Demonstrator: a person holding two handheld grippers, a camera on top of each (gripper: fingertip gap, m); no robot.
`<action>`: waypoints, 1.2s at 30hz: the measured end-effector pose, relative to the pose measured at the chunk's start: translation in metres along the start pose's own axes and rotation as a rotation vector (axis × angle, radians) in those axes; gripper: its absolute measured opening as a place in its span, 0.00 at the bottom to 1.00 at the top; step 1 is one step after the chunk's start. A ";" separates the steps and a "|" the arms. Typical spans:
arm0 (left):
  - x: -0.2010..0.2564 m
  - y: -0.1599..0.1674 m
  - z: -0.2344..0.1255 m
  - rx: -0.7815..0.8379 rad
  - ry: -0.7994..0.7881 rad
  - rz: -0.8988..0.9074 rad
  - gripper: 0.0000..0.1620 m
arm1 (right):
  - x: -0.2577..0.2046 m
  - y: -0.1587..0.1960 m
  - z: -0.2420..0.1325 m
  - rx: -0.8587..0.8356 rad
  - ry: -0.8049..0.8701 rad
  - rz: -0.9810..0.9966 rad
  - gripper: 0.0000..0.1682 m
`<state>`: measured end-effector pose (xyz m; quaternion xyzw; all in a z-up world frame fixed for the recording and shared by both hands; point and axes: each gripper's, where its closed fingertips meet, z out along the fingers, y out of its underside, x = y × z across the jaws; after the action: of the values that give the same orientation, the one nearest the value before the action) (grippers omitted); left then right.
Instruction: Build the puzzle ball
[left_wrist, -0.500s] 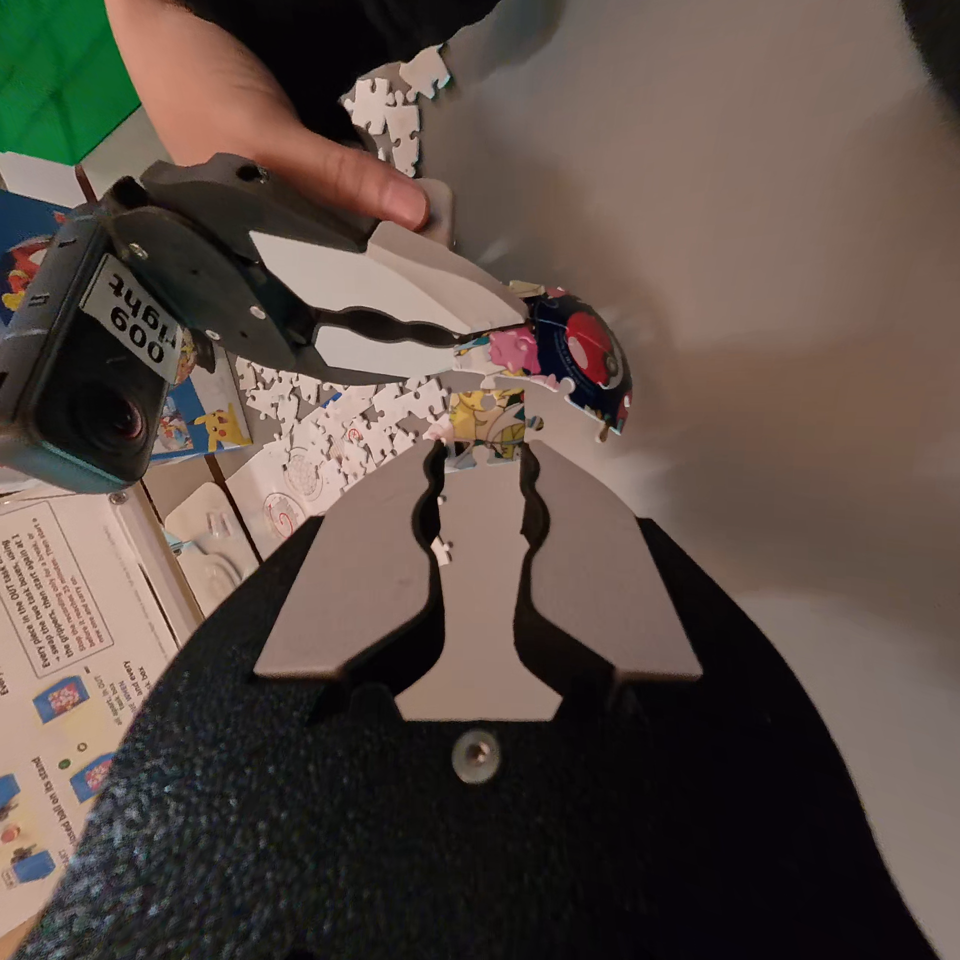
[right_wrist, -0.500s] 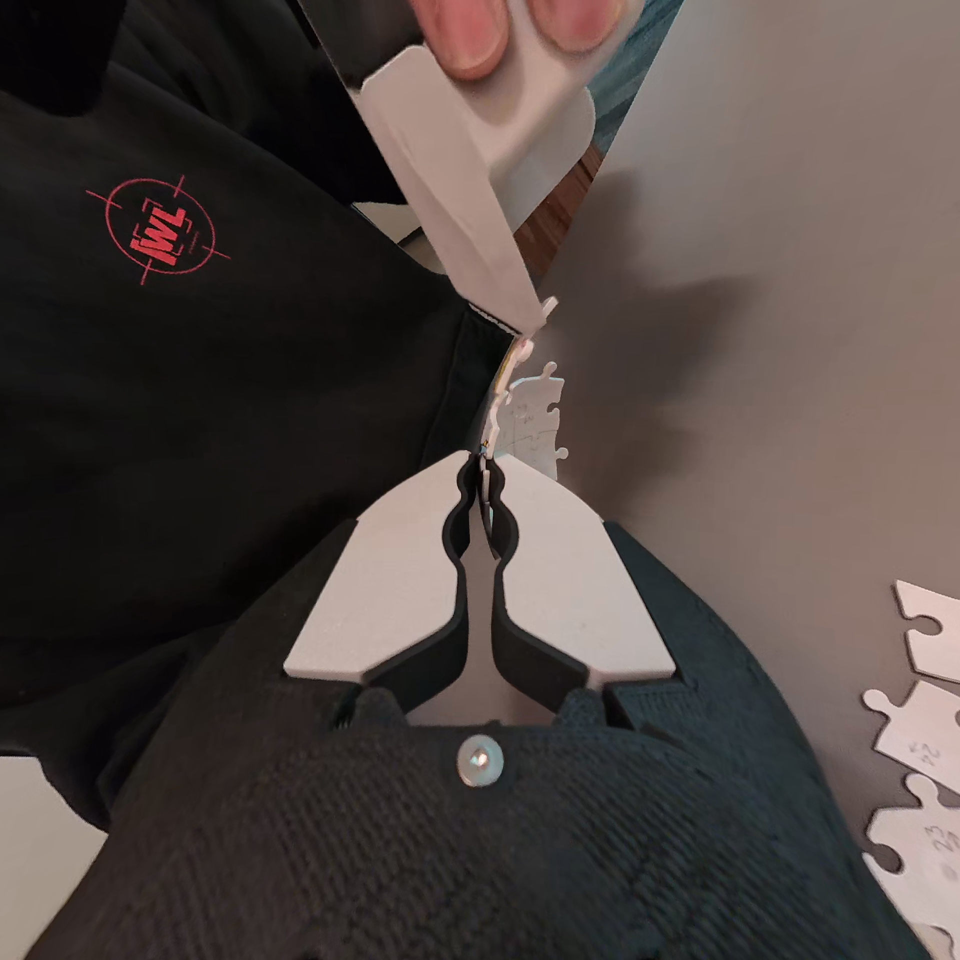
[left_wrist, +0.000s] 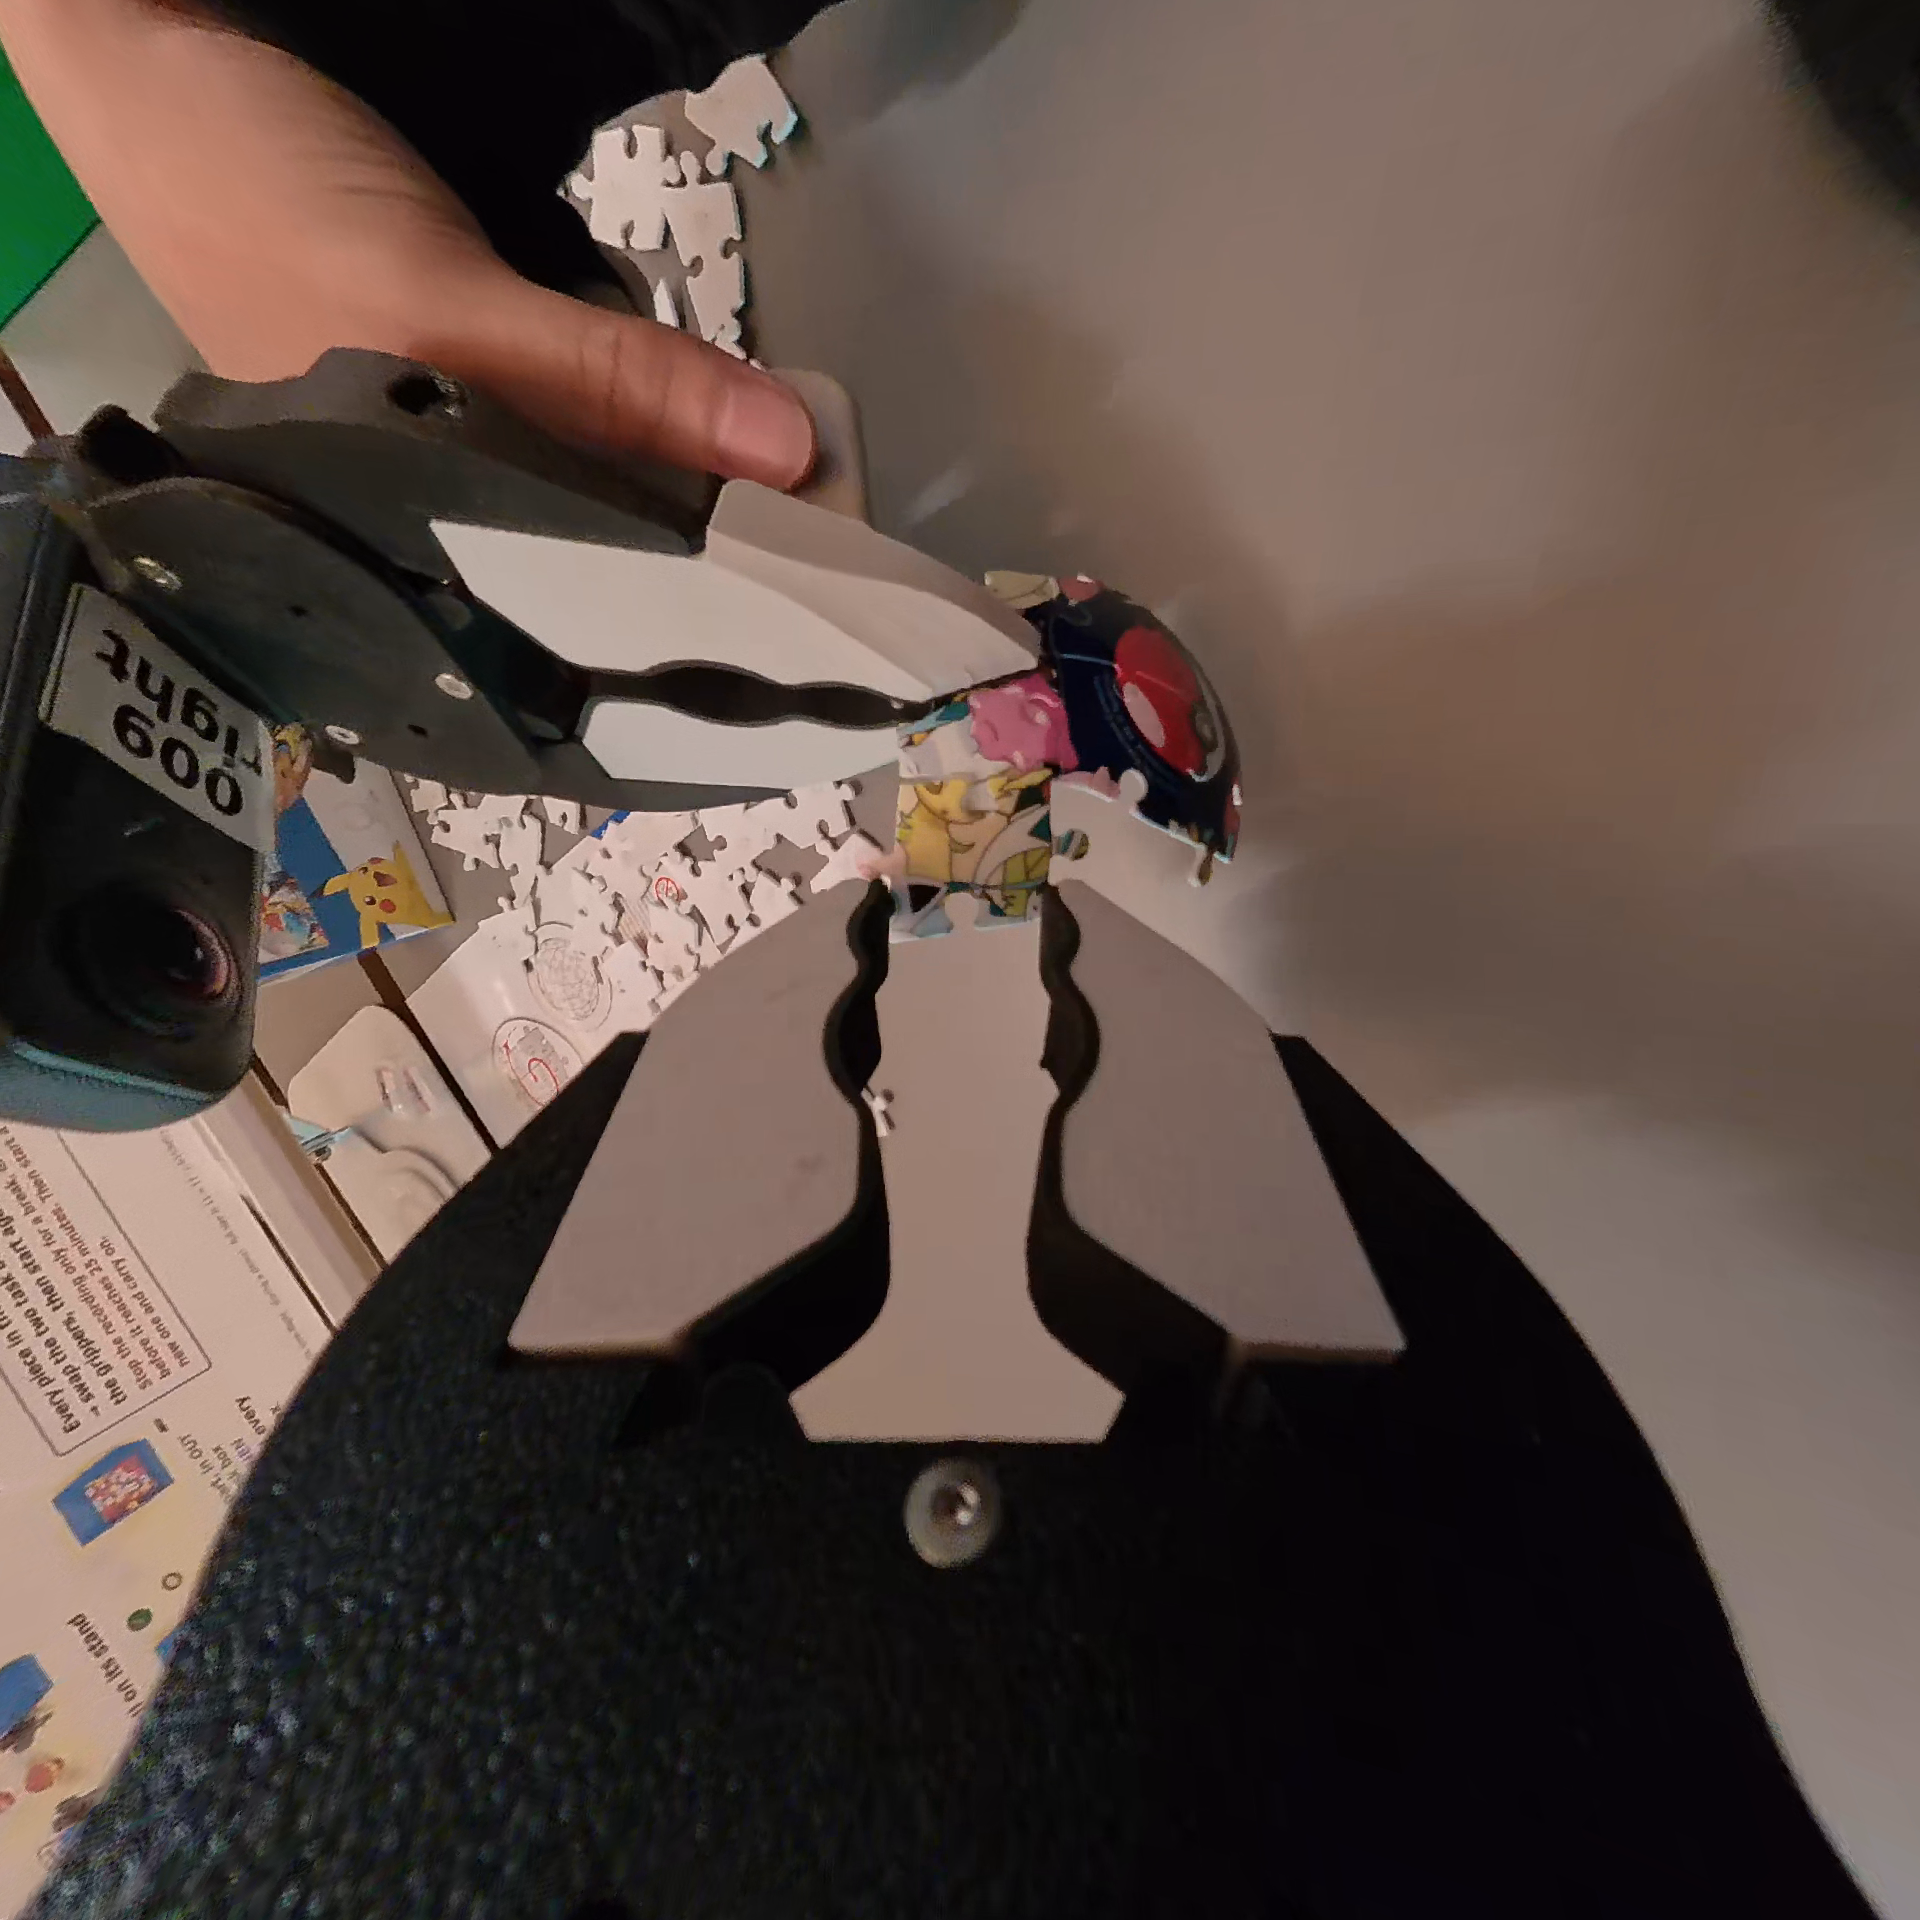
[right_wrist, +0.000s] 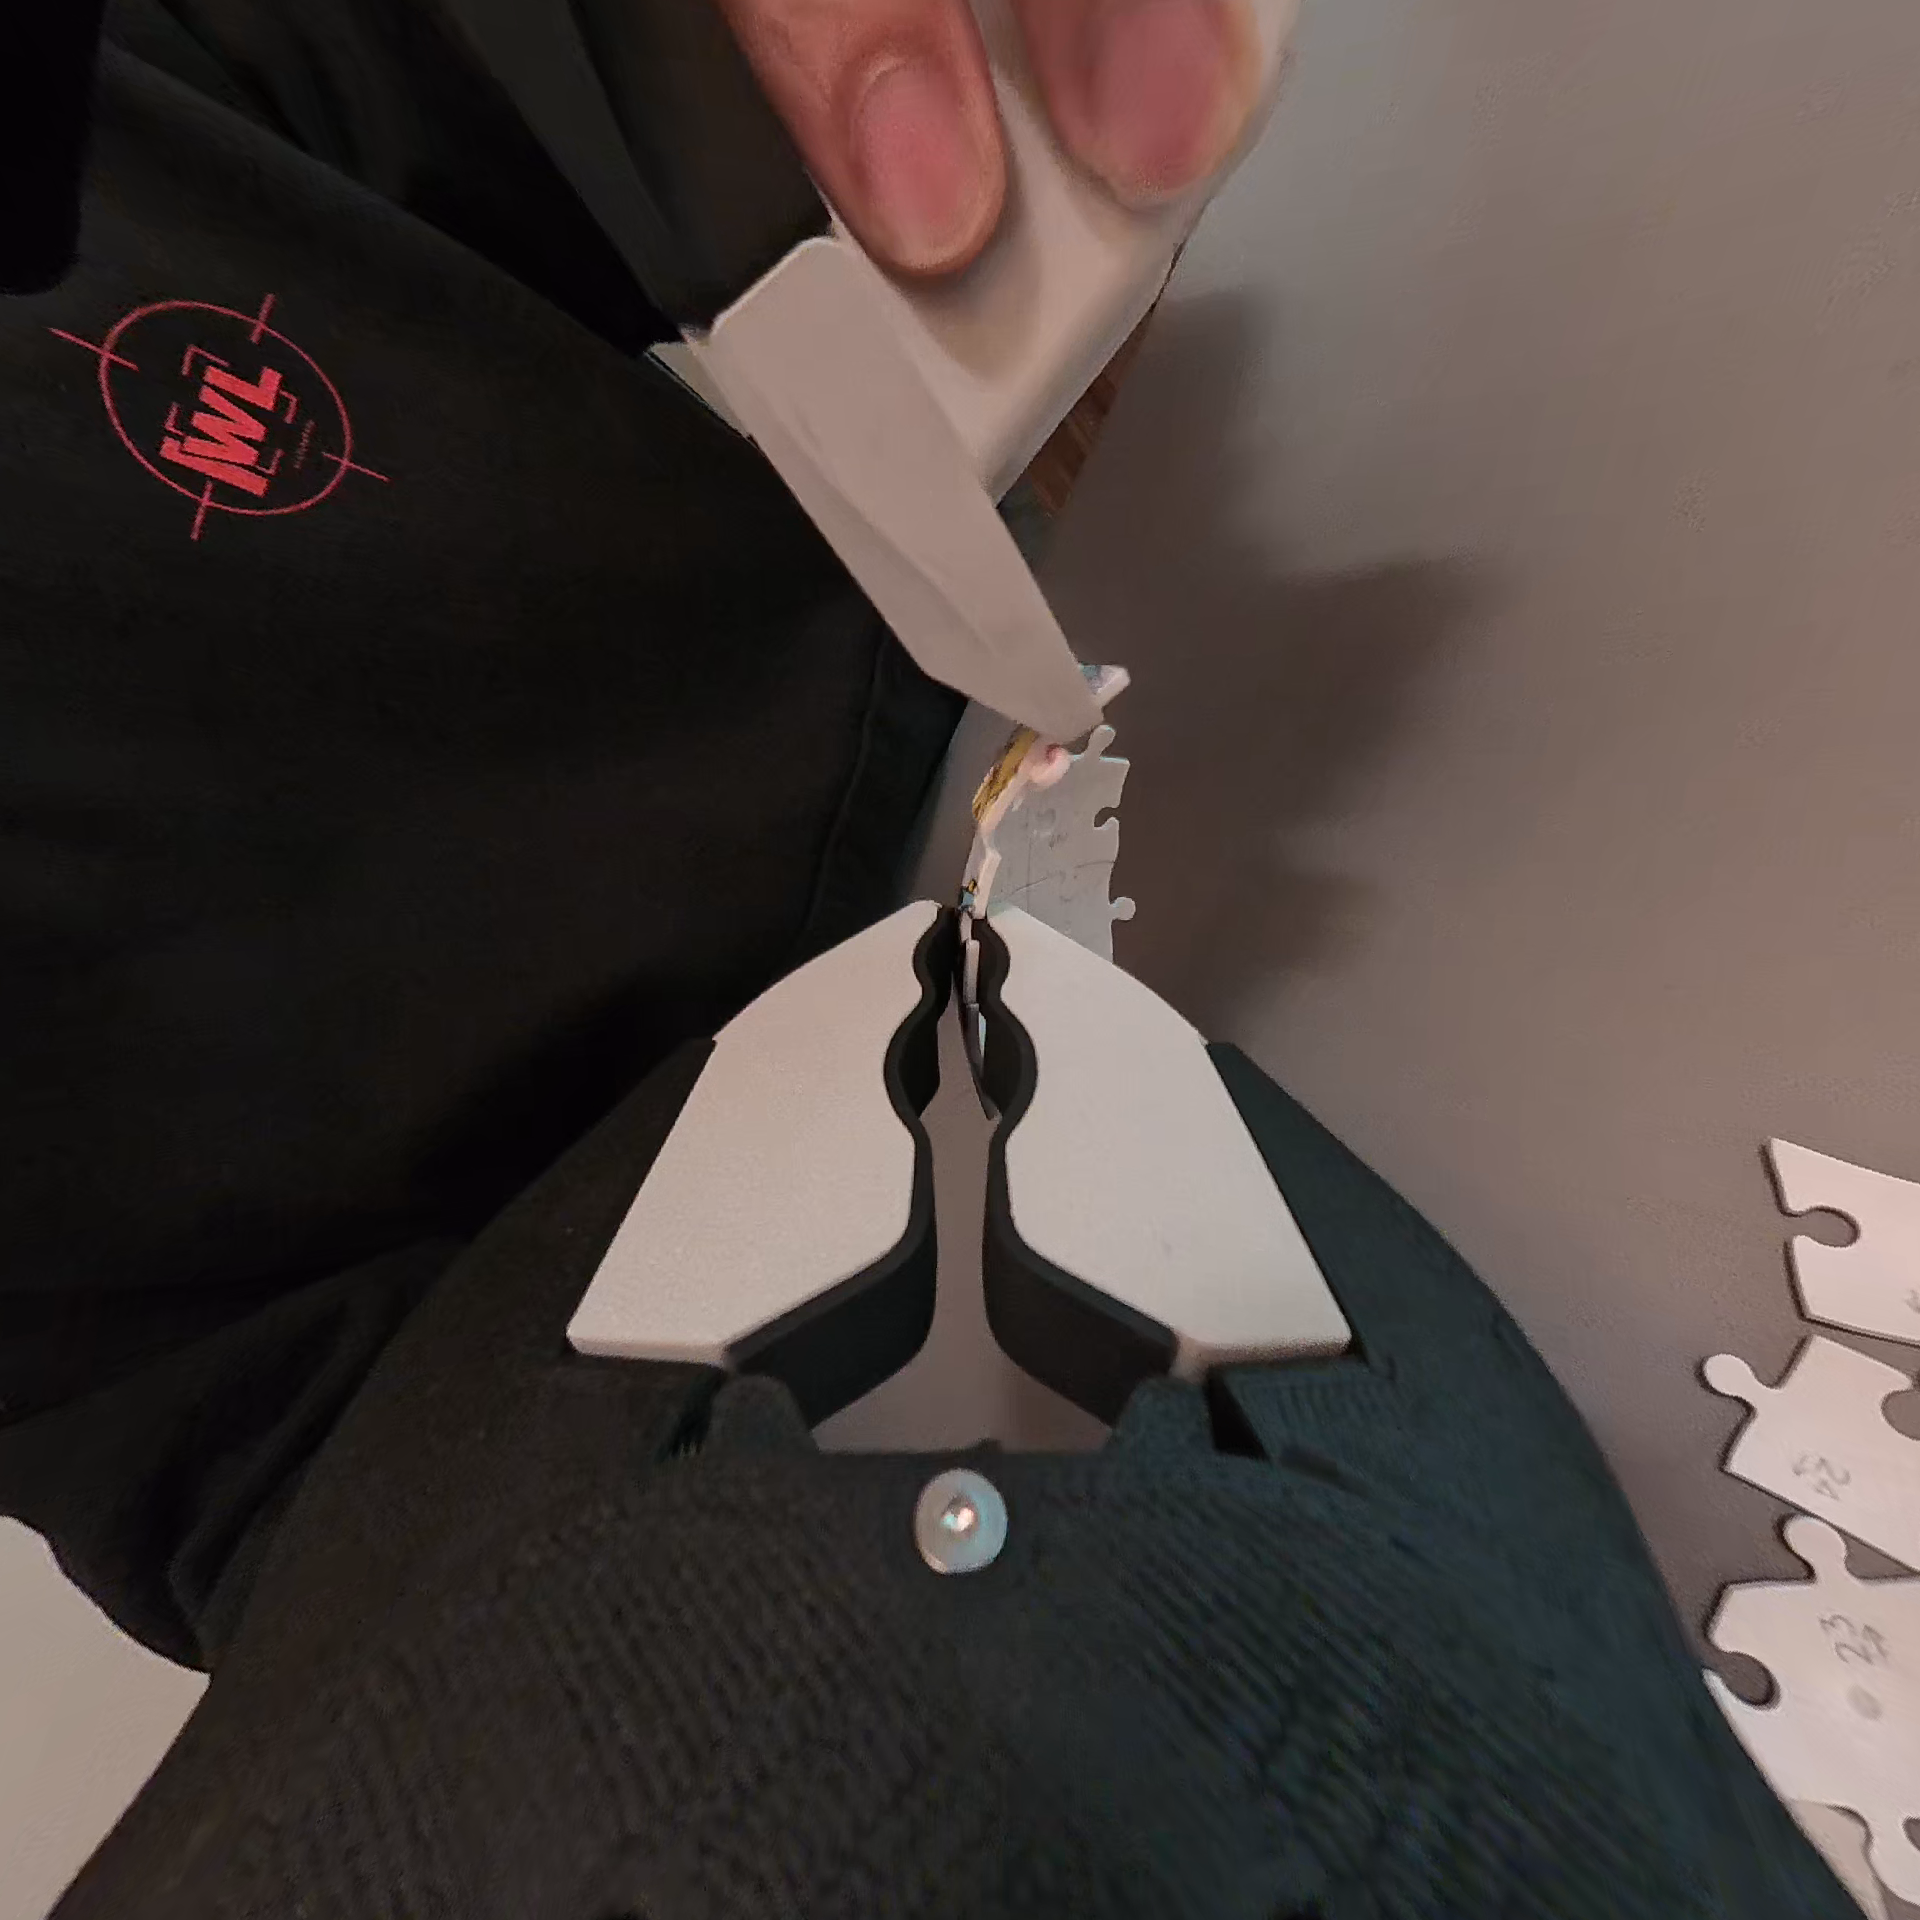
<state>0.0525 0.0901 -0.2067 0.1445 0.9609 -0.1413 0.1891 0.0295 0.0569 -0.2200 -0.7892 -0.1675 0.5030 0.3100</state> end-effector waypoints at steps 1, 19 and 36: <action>0.000 0.001 0.000 -0.006 0.007 0.002 0.17 | 0.000 0.000 0.000 -0.002 0.001 0.001 0.02; 0.002 0.002 0.006 -0.059 0.035 0.033 0.16 | 0.002 0.001 0.001 -0.012 0.006 0.015 0.02; 0.001 0.005 0.007 -0.117 0.042 0.052 0.16 | 0.005 0.001 0.001 -0.014 0.022 0.019 0.02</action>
<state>0.0554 0.0927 -0.2143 0.1610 0.9673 -0.0768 0.1804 0.0307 0.0591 -0.2247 -0.7983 -0.1599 0.4961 0.3016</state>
